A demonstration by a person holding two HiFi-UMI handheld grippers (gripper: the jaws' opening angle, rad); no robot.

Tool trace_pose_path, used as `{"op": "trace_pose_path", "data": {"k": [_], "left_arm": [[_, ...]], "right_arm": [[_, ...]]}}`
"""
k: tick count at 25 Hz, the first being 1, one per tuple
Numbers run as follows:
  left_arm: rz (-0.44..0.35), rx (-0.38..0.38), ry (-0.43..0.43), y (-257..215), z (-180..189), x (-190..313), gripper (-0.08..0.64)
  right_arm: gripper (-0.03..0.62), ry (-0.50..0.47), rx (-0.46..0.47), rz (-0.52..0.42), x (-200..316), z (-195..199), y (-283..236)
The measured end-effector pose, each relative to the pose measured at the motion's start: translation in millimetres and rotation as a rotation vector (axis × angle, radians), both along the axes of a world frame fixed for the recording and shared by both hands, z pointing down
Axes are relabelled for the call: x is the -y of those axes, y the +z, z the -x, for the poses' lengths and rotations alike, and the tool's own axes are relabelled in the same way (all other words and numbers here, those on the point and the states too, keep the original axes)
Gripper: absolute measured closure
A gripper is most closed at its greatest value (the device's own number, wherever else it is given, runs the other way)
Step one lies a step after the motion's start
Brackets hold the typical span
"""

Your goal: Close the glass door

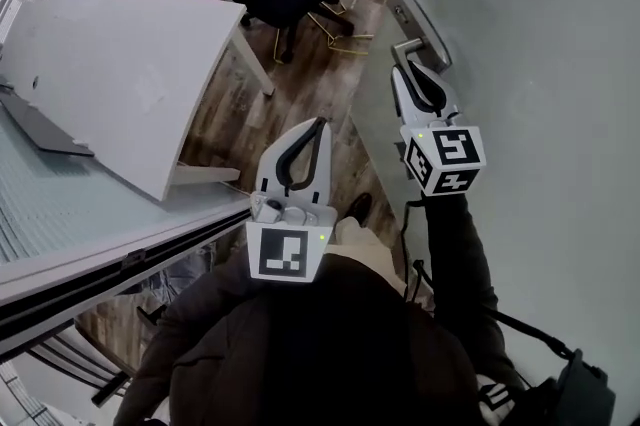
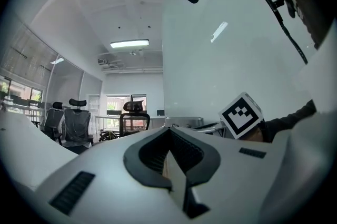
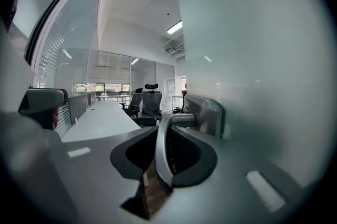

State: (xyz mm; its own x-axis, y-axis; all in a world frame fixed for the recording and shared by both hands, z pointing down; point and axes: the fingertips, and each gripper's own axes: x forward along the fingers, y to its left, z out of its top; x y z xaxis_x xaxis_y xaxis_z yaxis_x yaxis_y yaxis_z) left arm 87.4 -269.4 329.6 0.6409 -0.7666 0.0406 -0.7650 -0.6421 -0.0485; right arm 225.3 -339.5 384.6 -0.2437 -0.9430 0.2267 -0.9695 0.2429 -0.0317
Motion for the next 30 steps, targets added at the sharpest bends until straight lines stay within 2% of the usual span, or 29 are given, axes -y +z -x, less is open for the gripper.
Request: {"op": "trace_pose_path", "data": {"k": [3,6,13,18,22,26,30], "left_arm": [[0.02,0.025,0.002,1,35,-13,0.563],[0.01,0.011,-0.015,-8,64,-26,0.563],[-0.02,0.016,-0.059,-30,85,-70,0.563],[-0.005,0.05,-0.134,-20,120,-105,0.563],[-0.014,0.032,-0.188,-27,149,-122,0.563],[-0.014,0.028,-0.183,-28,171,-140,0.563],[-0.016,0.006,-0.187,-29,226,-168,0.563]], "right_arm": [[0.528,-0.034,-0.009,-0.003,-11,35,-5],[0.528,-0.073,-0.017,-0.006,-24,73,-9],[0.528,-0.156,-0.008,0.002,-62,129,-19],[0.528,-0.245,-0.01,-0.016,-86,179,-21],[0.528,-0.304,-0.02,-0.005,-110,215,-20],[0.528,-0.339,-0.019,-0.006,-133,245,-24],[0.528,-0.364,-0.028,-0.011,-166,291,-27]]}}
